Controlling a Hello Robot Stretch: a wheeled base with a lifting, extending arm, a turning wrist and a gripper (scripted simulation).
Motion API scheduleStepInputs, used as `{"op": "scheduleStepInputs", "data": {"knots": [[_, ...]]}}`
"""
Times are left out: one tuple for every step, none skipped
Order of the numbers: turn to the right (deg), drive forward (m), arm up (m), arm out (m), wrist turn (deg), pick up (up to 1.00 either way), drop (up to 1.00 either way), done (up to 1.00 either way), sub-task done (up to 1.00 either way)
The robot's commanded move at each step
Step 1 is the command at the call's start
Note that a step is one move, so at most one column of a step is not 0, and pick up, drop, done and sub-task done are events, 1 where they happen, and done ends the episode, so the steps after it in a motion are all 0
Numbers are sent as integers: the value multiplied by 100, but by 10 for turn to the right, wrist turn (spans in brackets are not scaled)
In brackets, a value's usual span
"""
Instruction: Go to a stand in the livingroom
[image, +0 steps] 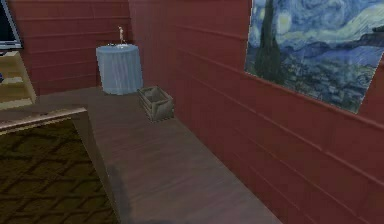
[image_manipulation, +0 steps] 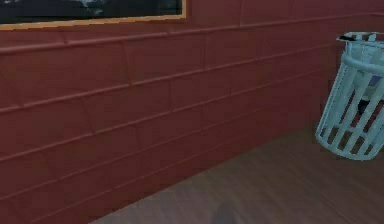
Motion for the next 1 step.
{"op": "scheduleStepInputs", "data": {"knots": [[30,0,0,0,0,0,0,0,0]]}}
